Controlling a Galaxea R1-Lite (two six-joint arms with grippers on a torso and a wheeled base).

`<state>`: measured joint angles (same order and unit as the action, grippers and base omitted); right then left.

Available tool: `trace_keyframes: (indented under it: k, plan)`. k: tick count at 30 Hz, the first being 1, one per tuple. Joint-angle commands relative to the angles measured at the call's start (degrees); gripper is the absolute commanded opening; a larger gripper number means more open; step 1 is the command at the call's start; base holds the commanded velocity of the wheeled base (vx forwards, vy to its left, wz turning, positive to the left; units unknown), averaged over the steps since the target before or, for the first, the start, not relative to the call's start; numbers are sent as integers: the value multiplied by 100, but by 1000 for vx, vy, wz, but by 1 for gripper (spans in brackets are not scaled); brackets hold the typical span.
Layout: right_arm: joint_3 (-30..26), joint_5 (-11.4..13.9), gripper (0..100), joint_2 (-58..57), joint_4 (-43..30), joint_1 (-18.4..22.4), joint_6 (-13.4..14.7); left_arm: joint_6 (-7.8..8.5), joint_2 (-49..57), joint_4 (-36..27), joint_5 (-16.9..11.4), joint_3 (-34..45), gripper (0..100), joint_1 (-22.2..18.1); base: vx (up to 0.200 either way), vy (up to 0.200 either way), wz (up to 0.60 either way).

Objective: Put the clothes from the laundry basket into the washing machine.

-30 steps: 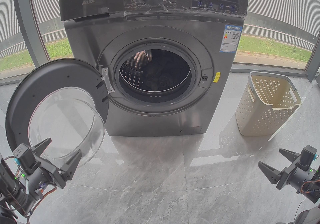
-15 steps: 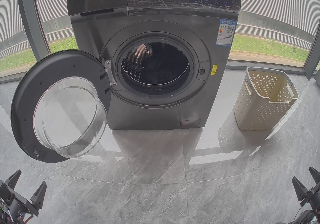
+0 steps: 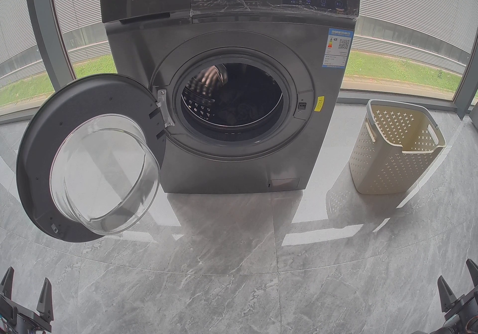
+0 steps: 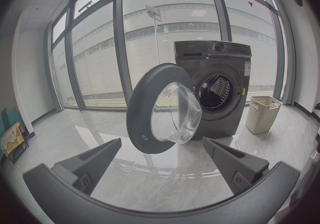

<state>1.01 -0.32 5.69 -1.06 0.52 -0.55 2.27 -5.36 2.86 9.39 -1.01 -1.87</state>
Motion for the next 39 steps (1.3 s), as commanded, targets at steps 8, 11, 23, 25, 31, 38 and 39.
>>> trace_keyframes:
  k: [8,11,23,25,31,38,39]
  plan:
    - [-84,40,100,-499,36,-52,64,-86,536,30,-209,92,100,178,0,0,0]
    - [-92,5,100,-499,80,-44,37,-86,536,30,-446,101,100,169,0,0,0]
    - [-101,23,100,-508,115,-44,28,-192,519,-295,-1044,92,100,187,0,0,0]
    - [-92,23,100,-517,106,-61,37,-209,510,-295,-1027,92,100,195,0,0,0]
    - [-101,40,100,-517,106,-61,28,-192,510,-295,-1018,92,100,195,-100,0,0]
    - [-101,32,100,-517,106,-61,28,-192,519,-295,-1018,92,100,195,-171,0,0]
    - [-101,32,100,-517,106,-61,28,-192,519,-295,-1018,92,100,187,0,0,0]
